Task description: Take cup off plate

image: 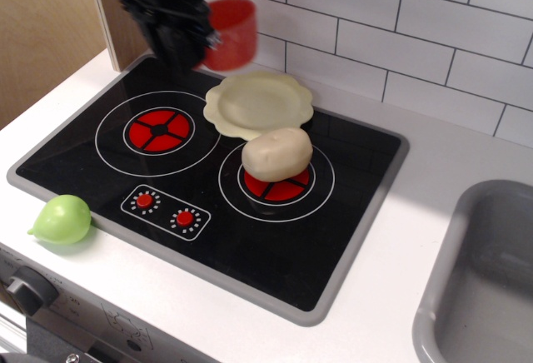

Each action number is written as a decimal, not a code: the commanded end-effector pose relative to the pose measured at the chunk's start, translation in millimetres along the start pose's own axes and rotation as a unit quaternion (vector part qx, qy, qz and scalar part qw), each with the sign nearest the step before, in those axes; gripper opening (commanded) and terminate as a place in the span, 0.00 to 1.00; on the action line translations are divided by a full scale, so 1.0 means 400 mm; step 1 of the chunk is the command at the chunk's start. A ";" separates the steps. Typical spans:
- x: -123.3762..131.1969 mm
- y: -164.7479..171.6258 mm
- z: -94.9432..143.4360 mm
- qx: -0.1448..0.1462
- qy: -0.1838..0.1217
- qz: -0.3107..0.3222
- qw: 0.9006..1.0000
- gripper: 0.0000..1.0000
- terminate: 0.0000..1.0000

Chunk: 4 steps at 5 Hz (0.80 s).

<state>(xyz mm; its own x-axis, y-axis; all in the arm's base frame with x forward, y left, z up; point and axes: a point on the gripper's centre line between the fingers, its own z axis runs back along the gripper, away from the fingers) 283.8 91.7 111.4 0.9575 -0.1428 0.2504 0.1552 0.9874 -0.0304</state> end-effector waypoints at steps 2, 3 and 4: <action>-0.131 -0.001 0.029 0.011 0.039 -0.076 0.996 0.00 0.00; -0.186 -0.014 -0.001 0.014 0.053 -0.107 0.993 0.00 0.00; -0.221 -0.028 -0.031 0.018 0.065 -0.126 0.990 0.00 0.00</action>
<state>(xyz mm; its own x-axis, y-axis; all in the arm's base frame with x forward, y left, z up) 193.3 88.2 65.3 0.9218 -0.3765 0.0922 0.3764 0.9263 0.0191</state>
